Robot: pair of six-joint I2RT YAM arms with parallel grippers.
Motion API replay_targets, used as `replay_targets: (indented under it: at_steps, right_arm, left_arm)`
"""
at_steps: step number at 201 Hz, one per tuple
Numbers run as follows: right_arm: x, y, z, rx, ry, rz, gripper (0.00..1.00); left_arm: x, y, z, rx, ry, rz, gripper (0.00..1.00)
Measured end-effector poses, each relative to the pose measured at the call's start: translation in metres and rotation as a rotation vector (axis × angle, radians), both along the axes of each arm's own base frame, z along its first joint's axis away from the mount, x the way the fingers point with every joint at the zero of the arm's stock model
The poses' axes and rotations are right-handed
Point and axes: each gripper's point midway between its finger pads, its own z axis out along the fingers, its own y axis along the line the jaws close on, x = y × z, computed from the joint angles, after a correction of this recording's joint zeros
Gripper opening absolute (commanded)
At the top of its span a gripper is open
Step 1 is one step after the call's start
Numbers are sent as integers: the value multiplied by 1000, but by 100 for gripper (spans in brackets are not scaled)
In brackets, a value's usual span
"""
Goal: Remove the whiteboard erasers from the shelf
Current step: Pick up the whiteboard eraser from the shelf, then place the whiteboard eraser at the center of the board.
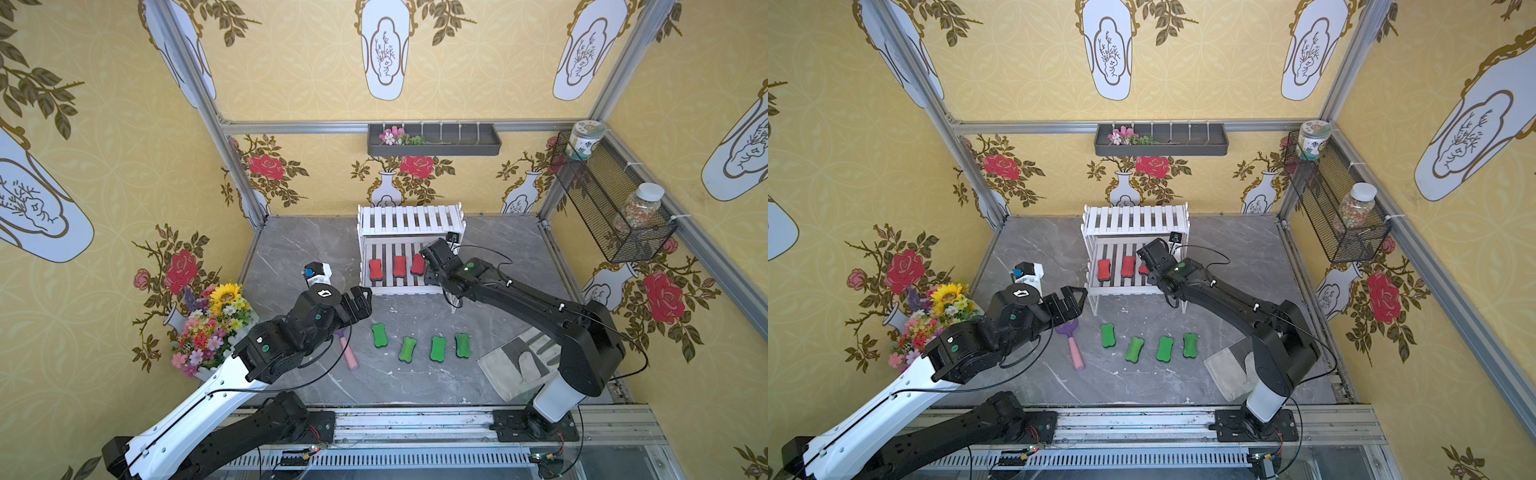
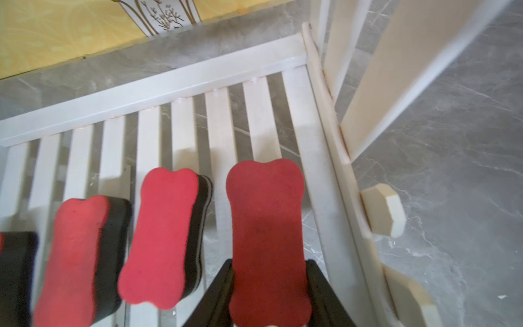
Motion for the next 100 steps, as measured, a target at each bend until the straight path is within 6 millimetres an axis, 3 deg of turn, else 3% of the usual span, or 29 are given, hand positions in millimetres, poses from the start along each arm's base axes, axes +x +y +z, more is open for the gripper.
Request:
replay_targets:
  at_steps: [61,100]
  right_arm:
    - [-22,24,34,106,-103,184,39]
    - [-76,60,45,141,-137,384,40]
  left_arm:
    - [0,2,-4,0,7,13,100]
    - [-2,12,-3,6,-1,47,100]
